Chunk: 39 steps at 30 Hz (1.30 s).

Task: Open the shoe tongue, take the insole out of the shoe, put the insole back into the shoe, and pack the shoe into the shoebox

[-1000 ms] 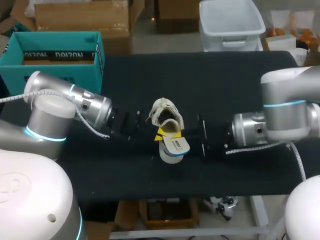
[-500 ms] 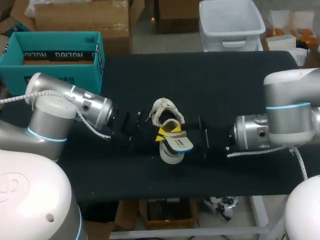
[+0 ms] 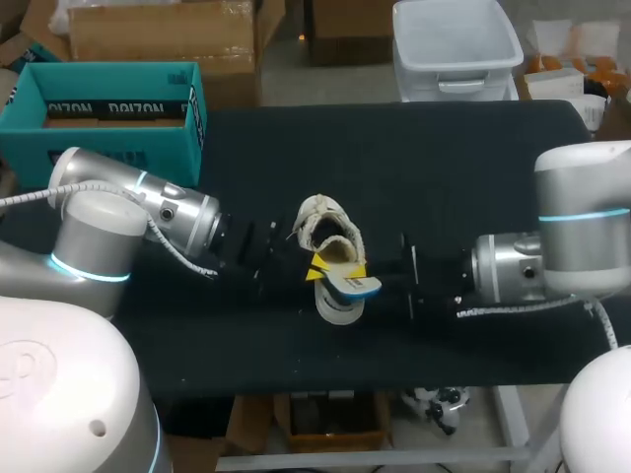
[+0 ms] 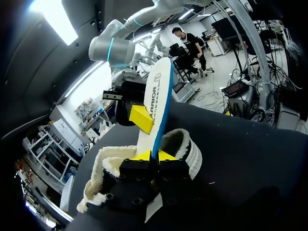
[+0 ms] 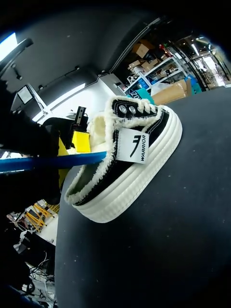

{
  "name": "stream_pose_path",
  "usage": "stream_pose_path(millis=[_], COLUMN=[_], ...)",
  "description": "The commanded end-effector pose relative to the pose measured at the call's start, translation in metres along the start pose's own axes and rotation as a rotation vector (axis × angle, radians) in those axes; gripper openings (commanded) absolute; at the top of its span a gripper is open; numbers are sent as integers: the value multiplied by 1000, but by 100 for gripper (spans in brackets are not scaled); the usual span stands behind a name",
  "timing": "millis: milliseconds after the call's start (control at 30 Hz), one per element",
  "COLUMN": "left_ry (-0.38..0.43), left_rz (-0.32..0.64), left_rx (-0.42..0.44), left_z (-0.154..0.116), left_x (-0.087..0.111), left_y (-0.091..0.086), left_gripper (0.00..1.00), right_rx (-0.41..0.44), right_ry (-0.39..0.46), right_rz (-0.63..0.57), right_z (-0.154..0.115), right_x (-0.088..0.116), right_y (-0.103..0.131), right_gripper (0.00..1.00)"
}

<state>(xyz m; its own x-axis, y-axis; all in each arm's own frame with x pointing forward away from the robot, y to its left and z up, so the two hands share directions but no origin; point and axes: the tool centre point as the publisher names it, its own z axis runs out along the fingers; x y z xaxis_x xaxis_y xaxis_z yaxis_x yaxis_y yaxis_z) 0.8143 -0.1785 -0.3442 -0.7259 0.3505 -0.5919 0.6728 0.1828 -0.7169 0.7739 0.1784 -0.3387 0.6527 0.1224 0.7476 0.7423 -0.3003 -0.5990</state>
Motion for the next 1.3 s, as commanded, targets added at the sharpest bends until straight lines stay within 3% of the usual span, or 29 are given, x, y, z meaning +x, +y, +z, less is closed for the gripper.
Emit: stream_pose_path(millis=[33, 100, 167, 200, 500, 800, 1167, 1233, 1300], left_ry=[0, -1, 0, -6, -10, -12, -26, -28, -30], left_rz=[27, 49, 61, 70, 66, 20, 3, 2, 3], left_rx=[-5, -5, 1, -19, -79, -117, -124, -119, -116], left_z=[3, 6, 9, 12, 21, 16, 11, 10, 10], left_x=[3, 6, 7, 7, 3, 2, 1, 2, 2], left_y=[-18, -30, -35, -38, -29, -3, 3, 3, 2], left_gripper=[35, 31, 17, 0, 0, 0, 0, 0, 0], right_rx=[13, 18, 21, 23, 23, 33, 22, 7, -9], right_ry=[2, 1, 1, 1, -2, -22, -28, -16, -11], right_rz=[-1, -3, -4, -4, -12, -20, -35, -45, -51], right_z=[5, 6, 7, 7, 9, 21, 21, 15, 11], right_x=[-1, -2, -2, -2, -4, 1, 4, 3, 2], right_y=[7, 9, 10, 10, 18, 39, 42, 36, 30], right_gripper=[0, 0, 0, 0, 0, 0, 1, 32, 45])
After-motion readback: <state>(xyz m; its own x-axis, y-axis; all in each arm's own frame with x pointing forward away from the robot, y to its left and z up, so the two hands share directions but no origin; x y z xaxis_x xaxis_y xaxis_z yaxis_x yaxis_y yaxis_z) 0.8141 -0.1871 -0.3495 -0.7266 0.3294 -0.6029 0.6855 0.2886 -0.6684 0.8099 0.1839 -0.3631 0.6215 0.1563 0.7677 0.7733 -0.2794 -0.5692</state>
